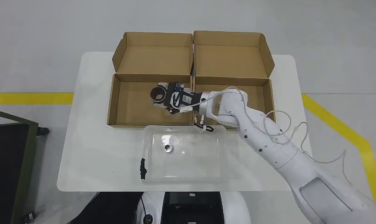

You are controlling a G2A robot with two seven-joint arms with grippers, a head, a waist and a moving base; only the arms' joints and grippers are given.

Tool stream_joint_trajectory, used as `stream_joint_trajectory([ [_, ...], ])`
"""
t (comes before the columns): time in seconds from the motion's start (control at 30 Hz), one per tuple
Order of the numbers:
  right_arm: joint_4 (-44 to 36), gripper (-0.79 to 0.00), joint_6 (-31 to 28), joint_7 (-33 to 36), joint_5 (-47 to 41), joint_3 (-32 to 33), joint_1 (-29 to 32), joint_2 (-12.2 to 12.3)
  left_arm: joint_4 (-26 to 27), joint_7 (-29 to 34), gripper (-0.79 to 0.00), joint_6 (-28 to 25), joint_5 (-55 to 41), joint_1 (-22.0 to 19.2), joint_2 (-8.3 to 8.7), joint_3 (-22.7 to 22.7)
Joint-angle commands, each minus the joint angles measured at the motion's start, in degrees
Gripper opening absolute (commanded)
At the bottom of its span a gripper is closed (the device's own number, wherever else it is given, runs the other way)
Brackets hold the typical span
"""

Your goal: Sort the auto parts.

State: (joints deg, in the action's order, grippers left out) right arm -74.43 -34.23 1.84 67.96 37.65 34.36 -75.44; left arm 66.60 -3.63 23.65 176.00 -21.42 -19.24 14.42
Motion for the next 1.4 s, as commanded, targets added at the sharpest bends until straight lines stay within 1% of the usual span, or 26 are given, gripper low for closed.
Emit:
stream_joint_trajectory([
  [0.0, -0.6, -0.785, 0.4, 0.7, 0.1, 0.3, 0.3, 0.0, 0.0, 0.0, 0.000, 0.0, 0.0, 0.0, 0.00, 0.0],
  [0.33, -4.8, -0.785, 2.9, 9.1, -1.2, 0.8, 2.2, -0.7, 0.0, 0.0, 0.000, 0.0, 0.0, 0.0, 0.00, 0.0],
  [0.53, -4.4, -0.785, 3.0, 11.3, -2.5, 1.0, 2.7, -1.2, 0.0, 0.0, 0.000, 0.0, 0.0, 0.0, 0.00, 0.0],
  [0.67, -3.7, -0.785, 2.7, 12.0, -3.1, 1.2, 3.0, -1.5, 0.0, 0.0, 0.000, 0.0, 0.0, 0.0, 0.00, 0.0],
  [0.77, -3.3, -0.785, 1.8, 10.5, -4.2, 1.6, 3.4, -1.6, 0.0, 0.0, 0.000, 0.0, 0.0, 0.0, 0.00, 0.0],
  [1.3, -3.3, -0.785, 1.8, 10.5, -4.2, 1.6, 3.4, -1.6, 0.0, 0.0, 0.000, 0.0, 0.0, 0.0, 0.00, 0.0],
  [1.37, -3.4, -0.785, 3.0, 10.4, -3.9, 2.0, 4.2, -1.6, 0.0, 0.0, 0.000, 0.0, 0.0, 0.0, 0.00, 0.0],
])
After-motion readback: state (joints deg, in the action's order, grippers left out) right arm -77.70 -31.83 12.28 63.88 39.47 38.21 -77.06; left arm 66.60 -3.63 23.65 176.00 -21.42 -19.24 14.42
